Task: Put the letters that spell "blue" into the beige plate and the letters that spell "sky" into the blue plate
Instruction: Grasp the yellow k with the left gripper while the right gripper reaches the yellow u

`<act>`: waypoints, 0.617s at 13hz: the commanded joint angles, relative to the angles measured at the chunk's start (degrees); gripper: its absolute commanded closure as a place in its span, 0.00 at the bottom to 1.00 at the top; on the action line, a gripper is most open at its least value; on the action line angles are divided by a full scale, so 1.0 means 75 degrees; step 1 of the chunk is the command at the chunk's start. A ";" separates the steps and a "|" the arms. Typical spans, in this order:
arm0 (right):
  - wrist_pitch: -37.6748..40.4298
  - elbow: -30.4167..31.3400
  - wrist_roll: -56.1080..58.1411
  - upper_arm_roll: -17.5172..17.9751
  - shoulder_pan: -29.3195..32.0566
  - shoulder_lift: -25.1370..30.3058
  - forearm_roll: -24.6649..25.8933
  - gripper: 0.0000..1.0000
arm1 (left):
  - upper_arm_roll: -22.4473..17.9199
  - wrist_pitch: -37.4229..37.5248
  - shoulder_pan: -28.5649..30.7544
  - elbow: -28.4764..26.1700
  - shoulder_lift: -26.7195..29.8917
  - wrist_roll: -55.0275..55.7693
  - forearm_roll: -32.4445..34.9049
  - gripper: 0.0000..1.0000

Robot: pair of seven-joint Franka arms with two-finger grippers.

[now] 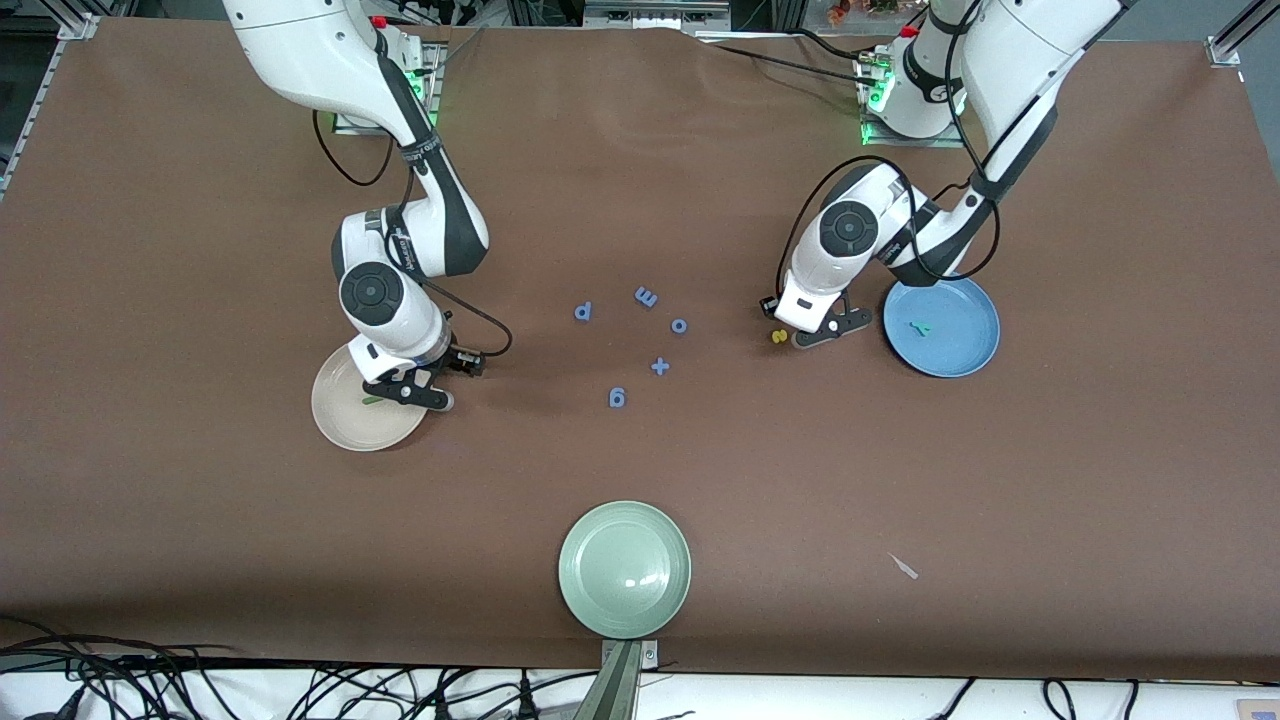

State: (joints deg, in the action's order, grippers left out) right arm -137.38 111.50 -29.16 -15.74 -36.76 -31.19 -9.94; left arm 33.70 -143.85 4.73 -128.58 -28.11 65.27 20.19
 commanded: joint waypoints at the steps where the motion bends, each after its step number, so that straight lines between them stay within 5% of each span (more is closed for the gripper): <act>1: 0.0130 0.0074 -0.0610 -0.0023 -0.0055 0.0128 -0.0128 0.33 | 0.0123 0.0231 -0.0010 -0.0001 0.0115 0.0355 0.0249 0.60; 8: -0.0034 0.0238 -0.1303 -0.0069 0.0097 0.0022 -0.0163 0.33 | 0.0170 0.0255 -0.0022 -0.0083 0.0103 0.0355 0.0272 0.61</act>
State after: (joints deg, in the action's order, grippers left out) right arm -136.90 112.48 -38.48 -16.15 -36.62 -31.32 -10.07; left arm 34.64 -142.75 4.52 -128.80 -28.11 66.34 20.19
